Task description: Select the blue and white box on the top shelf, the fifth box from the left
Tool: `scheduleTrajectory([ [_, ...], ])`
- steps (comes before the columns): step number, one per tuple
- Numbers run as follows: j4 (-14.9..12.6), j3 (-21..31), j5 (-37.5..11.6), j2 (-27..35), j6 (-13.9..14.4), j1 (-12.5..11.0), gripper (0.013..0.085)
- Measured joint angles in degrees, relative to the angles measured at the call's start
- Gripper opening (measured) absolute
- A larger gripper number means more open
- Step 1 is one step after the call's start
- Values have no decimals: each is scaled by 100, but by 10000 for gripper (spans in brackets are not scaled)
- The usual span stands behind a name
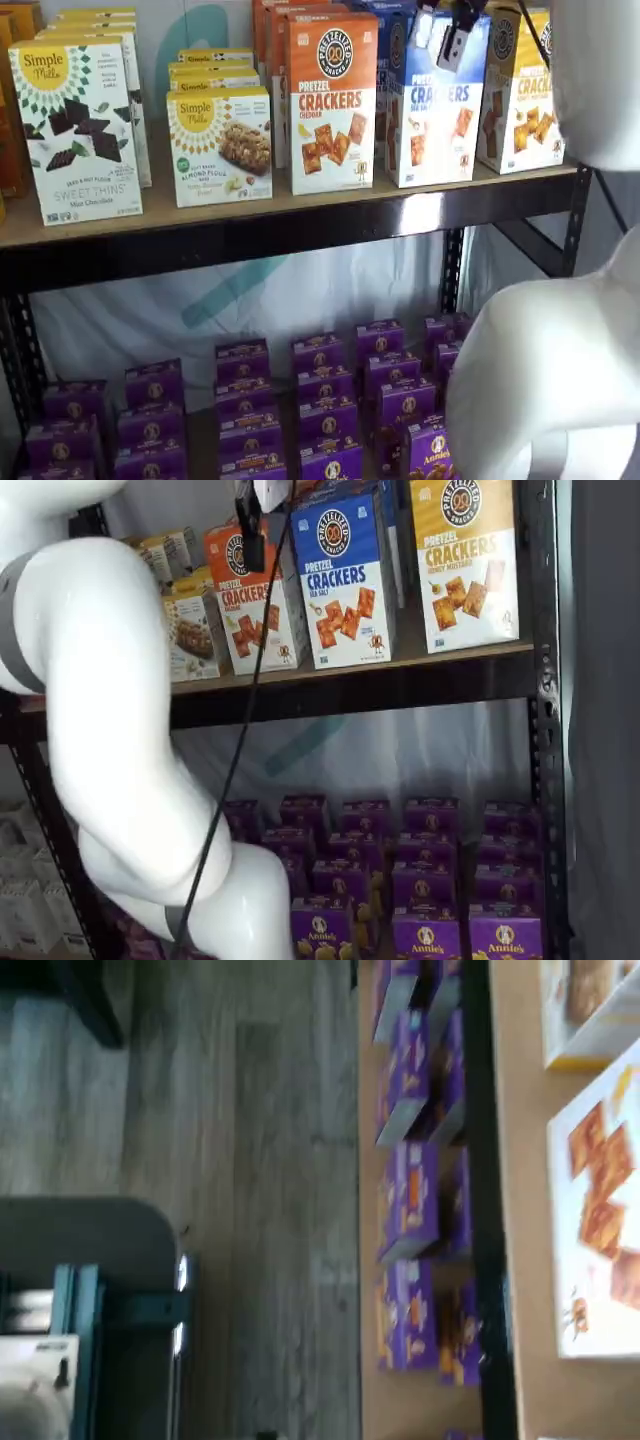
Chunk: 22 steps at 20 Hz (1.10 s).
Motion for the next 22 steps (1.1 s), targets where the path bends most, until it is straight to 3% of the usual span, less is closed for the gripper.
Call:
scheduleTrajectory([
  [3,490,-34,-236,-22,-52,-290,850],
  [8,928,-37,-741,-44,-102,-544,850],
  [15,653,159,-1843,-38,-230,-410,850],
  [19,435,-4,-2002,244,-389,-419,850],
  [22,452,-117,-2028,416,-457,-475,850],
])
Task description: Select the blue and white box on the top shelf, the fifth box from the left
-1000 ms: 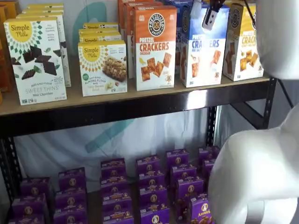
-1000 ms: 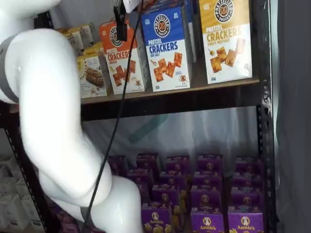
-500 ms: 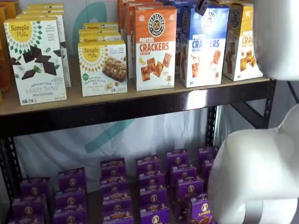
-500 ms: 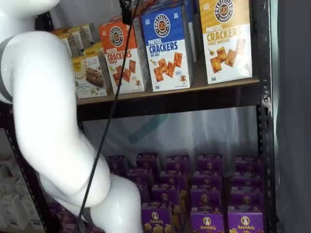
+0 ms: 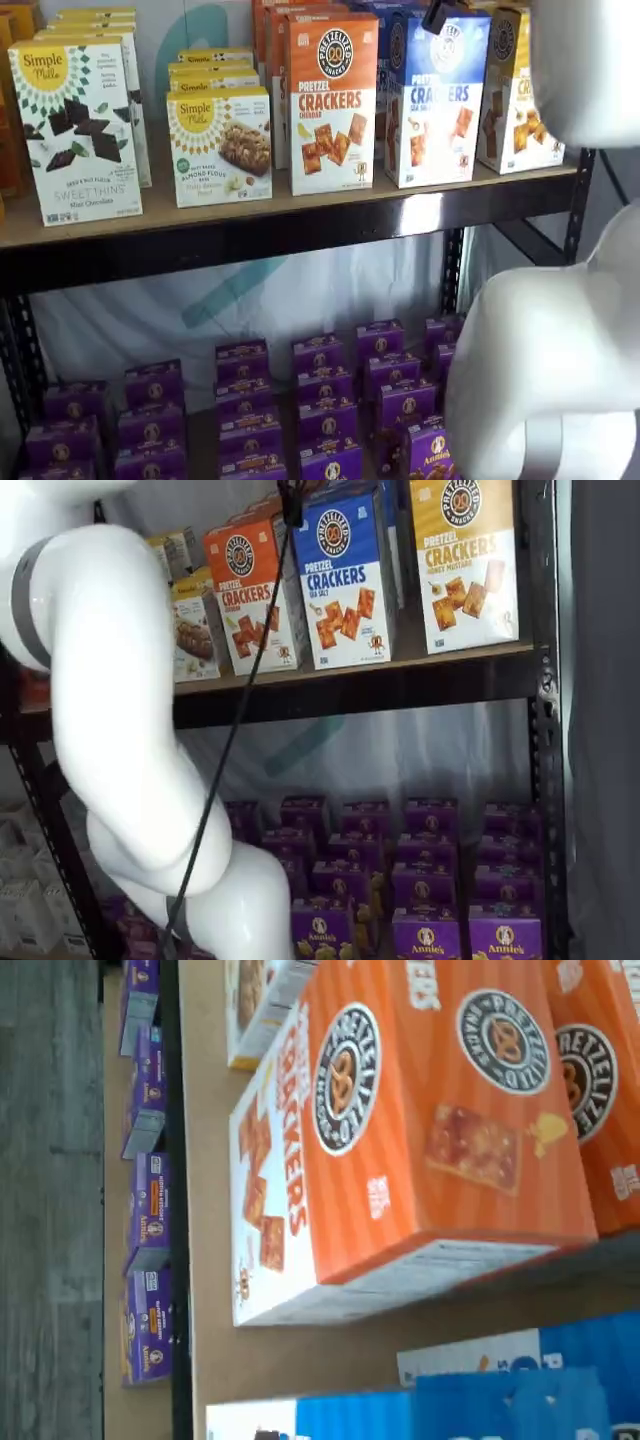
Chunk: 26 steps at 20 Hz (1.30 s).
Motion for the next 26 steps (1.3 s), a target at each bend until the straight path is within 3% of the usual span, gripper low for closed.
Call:
scheduleTrajectory([
  [10,-431,-506,184,478,-75,93,850],
  [14,-596,-818,474,712,-39,162,850],
  [20,-722,-1307,938,1057,18,216,850],
  [26,-831,-1481,984,1225,52,294,850],
])
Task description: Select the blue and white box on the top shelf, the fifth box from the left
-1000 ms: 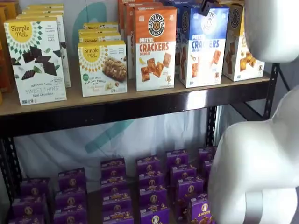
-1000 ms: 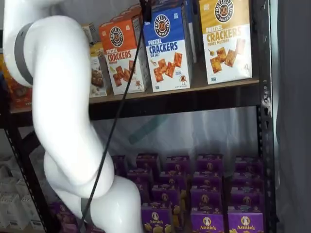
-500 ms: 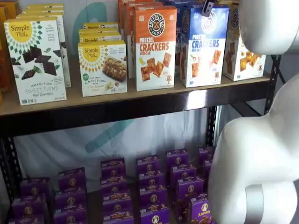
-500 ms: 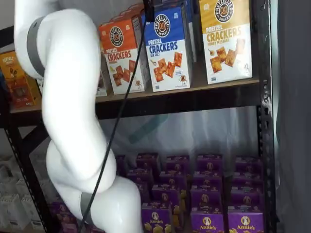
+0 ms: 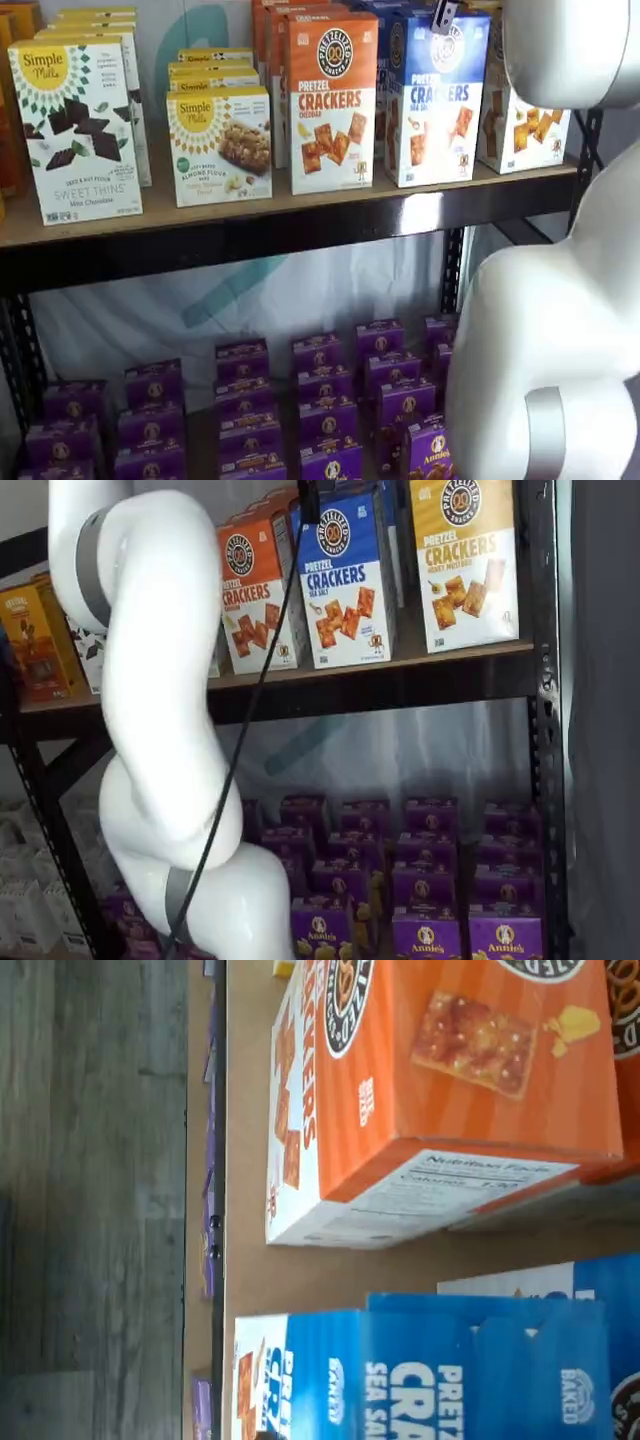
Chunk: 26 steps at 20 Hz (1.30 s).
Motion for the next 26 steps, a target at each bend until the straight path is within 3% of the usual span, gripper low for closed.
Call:
scheduleTrajectory([
  [16,-416,326,-285,26,20,240,850],
  [26,-693,-57,282,327,80,369,850],
])
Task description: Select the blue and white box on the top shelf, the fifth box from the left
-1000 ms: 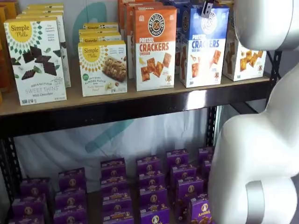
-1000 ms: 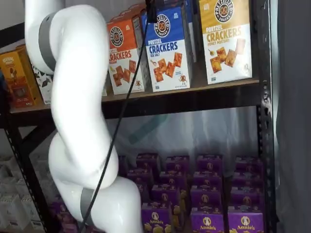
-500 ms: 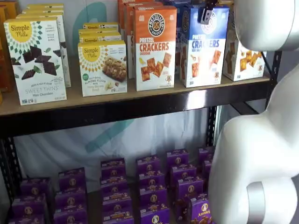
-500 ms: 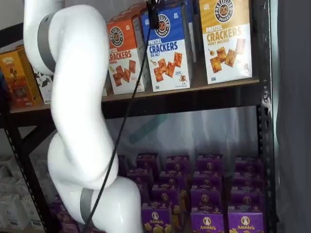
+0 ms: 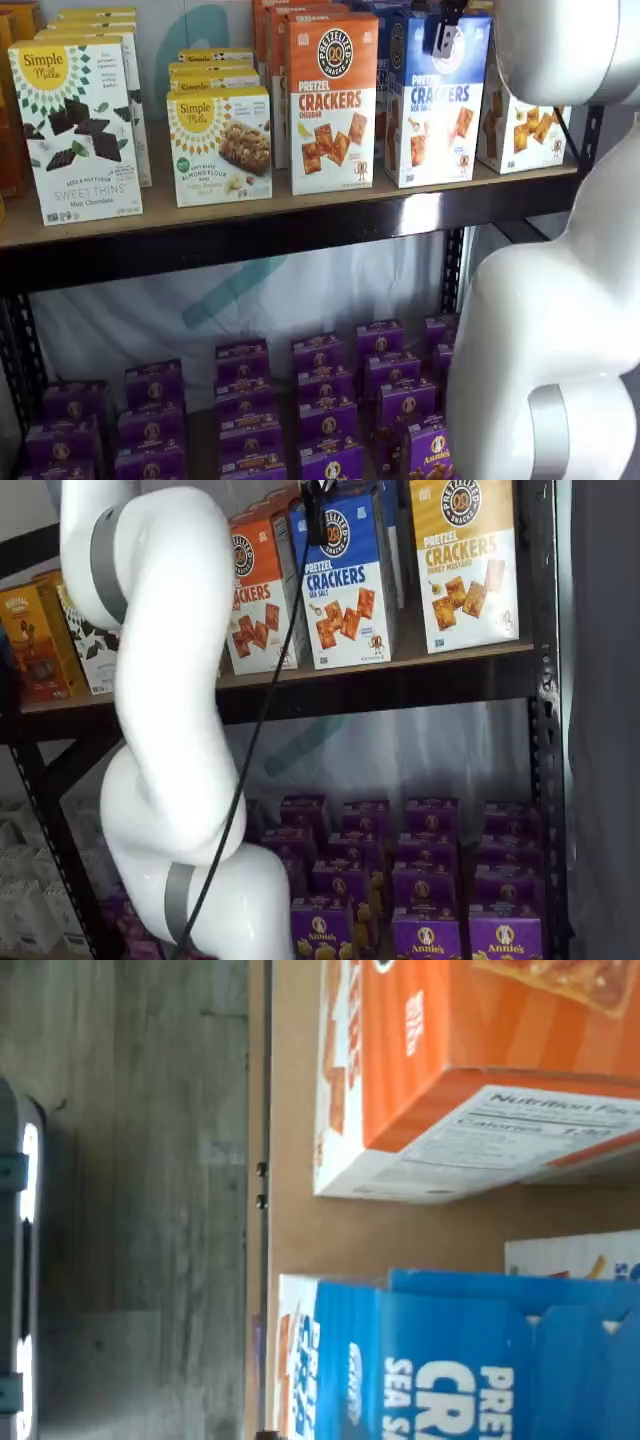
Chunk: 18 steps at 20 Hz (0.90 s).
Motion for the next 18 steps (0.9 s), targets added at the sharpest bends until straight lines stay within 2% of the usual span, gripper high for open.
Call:
scheduleTrajectory([
  [7,-63,-237,315,159,35,42,850],
  [16,-72,-196,326,129,42,53,850],
  [18,-60,-177,311,114,43,49,770],
])
